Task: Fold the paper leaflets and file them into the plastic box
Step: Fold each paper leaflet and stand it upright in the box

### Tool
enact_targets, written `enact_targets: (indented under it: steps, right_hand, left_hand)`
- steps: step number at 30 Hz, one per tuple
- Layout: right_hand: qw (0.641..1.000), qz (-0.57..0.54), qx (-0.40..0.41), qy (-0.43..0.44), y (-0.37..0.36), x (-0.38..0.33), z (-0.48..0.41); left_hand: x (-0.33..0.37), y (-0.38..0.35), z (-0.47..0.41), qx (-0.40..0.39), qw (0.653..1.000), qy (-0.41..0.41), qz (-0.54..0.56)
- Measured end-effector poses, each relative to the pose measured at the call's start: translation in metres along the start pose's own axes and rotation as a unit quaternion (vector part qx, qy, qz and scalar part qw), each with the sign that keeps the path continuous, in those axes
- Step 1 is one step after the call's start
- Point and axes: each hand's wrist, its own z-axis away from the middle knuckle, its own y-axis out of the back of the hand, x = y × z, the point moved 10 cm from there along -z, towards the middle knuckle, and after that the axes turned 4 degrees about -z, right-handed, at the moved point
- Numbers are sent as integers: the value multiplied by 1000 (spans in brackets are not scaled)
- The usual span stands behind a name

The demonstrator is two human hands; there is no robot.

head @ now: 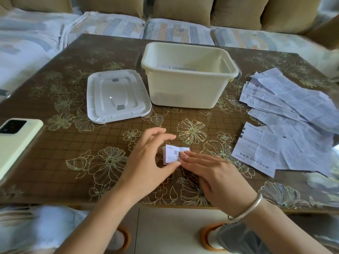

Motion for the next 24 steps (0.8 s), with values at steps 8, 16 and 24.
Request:
enact_targets:
  steps: [8, 16, 24]
  right_hand:
    - [1000, -18, 16, -12, 2, 3, -1]
    - [999, 30, 20, -20, 8, 5, -27]
    - [989, -47, 140, -18, 82, 19, -78]
  left_hand:
    - [18, 10, 0, -35, 975, -168, -143]
    - [36, 8, -2, -21, 943, -263, -204]
    - [38, 82, -61, 32, 986, -159, -46]
